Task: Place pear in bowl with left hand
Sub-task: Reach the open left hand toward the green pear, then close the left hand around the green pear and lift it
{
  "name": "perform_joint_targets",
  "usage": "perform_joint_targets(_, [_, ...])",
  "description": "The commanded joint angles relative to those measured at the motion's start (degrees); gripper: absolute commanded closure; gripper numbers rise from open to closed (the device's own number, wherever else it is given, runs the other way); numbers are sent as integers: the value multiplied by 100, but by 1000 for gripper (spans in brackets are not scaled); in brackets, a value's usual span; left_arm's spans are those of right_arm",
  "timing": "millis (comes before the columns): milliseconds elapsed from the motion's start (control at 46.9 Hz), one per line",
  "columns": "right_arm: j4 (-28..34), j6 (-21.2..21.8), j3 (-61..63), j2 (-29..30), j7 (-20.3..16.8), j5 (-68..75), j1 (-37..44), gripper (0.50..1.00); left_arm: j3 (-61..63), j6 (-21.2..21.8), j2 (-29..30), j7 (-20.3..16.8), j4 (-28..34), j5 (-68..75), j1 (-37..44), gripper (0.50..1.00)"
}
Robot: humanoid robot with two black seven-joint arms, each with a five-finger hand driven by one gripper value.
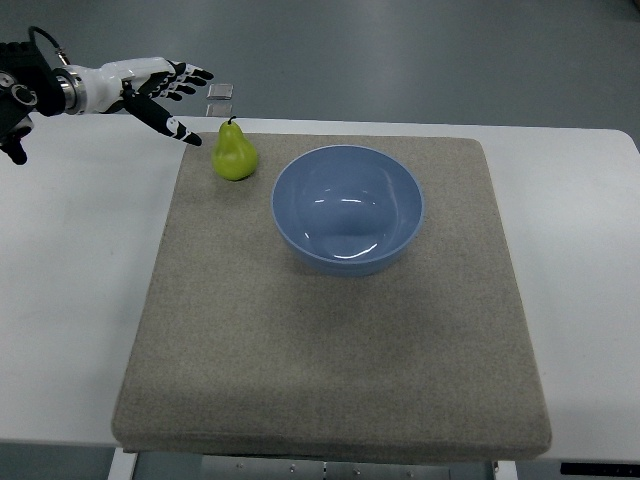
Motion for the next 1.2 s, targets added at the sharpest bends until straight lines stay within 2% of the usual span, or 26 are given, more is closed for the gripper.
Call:
perform_joint_targets(0, [1,0,0,0,0,0,0,574,101,179,-150,-4,12,565,-19,504])
perform_joint_targets(192, [1,0,0,0,0,0,0,574,549,926,-493,5,38,1278,-37,504])
perform_joint_targets(363, [1,0,0,0,0,0,0,574,953,1242,-713,5,65,1287,-19,504])
perform_joint_targets(598, [1,0,0,0,0,0,0,574,997,1524,-951,5,258,1287,69,504])
perform_joint_targets(1003, [1,0,0,0,0,0,0,574,997,1542,-986,5,267,1243,148,519])
perform_joint_targets(1067, [1,0,0,0,0,0,0,574,997,1542,-986,5,267,1234,148,544])
perform_joint_targets(1131, [1,0,0,0,0,0,0,574,997,1533,-977,5,267,1225,157,626])
perform_joint_targets(1174, [-8,0,0,0,0,0,0,574,997,1542,-977,5,267,1225,157,649])
